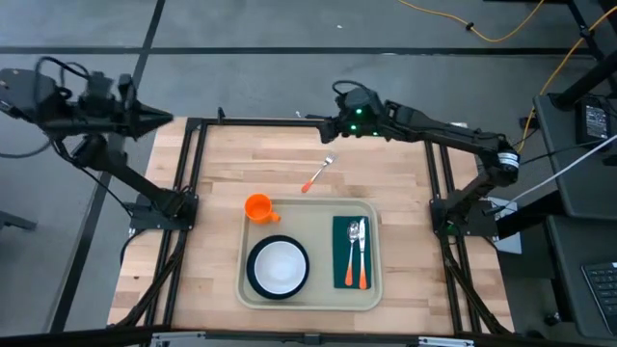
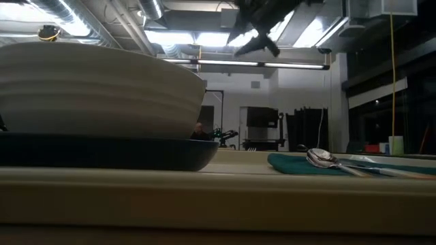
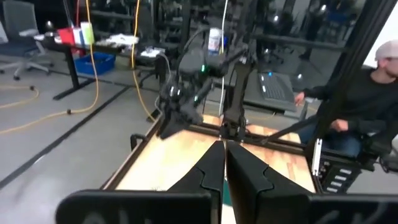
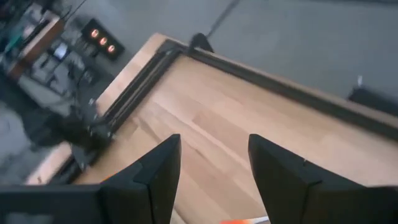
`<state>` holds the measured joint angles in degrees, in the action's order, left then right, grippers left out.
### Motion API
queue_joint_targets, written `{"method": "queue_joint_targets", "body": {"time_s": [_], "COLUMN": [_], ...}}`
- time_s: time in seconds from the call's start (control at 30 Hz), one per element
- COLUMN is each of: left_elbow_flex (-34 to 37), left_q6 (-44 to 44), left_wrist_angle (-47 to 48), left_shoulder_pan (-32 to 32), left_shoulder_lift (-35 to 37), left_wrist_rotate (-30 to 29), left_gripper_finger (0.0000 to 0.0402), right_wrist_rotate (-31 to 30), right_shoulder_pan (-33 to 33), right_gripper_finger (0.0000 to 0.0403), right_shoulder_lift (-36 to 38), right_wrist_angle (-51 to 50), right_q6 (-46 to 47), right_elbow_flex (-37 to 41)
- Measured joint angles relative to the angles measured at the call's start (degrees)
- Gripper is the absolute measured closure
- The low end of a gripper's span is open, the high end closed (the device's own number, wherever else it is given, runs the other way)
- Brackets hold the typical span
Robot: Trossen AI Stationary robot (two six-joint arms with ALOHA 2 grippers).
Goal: Set up tray
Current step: Put the orange fork to the left of the orange spoon on the green napkin
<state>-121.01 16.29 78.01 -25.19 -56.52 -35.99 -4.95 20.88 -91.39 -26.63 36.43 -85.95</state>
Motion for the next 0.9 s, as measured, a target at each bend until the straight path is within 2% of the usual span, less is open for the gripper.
{"method": "queue_joint_targets", "body": {"time_s": [0.23,0.43,0.57,0.73,0.9], "left_elbow_flex": [0.01,0.0,0.0,0.02,0.02], "left_q6": [-1.47,-6.5,-8.39,-8.58,-8.58], "left_wrist_angle": [0.0,-0.02,0.01,0.81,3.54], "left_shoulder_pan": [0.01,0.01,0.0,0.02,0.05], "left_shoulder_lift": [7.31,12.07,13.7,15.16,16.02], "left_wrist_rotate": [0.7,11.15,15.43,18.38,19.65], "left_gripper_finger": [0.039,0.0393,0.0389,0.0391,0.0393], "right_wrist_rotate": [-0.61,-6.11,-8.99,-9.09,-8.98], "right_shoulder_pan": [-1.84,-3.5,-3.96,-4.33,-5.2], "right_gripper_finger": [0.021,0.021,0.021,0.021,0.021], "right_shoulder_lift": [-8.33,-15.52,-19.68,-23.94,-25.78], "right_wrist_angle": [4.52,4.07,-2.2,-14.36,-18.47], "right_q6": [13.3,22.01,25.4,30.55,35.56], "right_elbow_flex": [-0.55,-3.88,-8.07,-12.42,-12.83]}}
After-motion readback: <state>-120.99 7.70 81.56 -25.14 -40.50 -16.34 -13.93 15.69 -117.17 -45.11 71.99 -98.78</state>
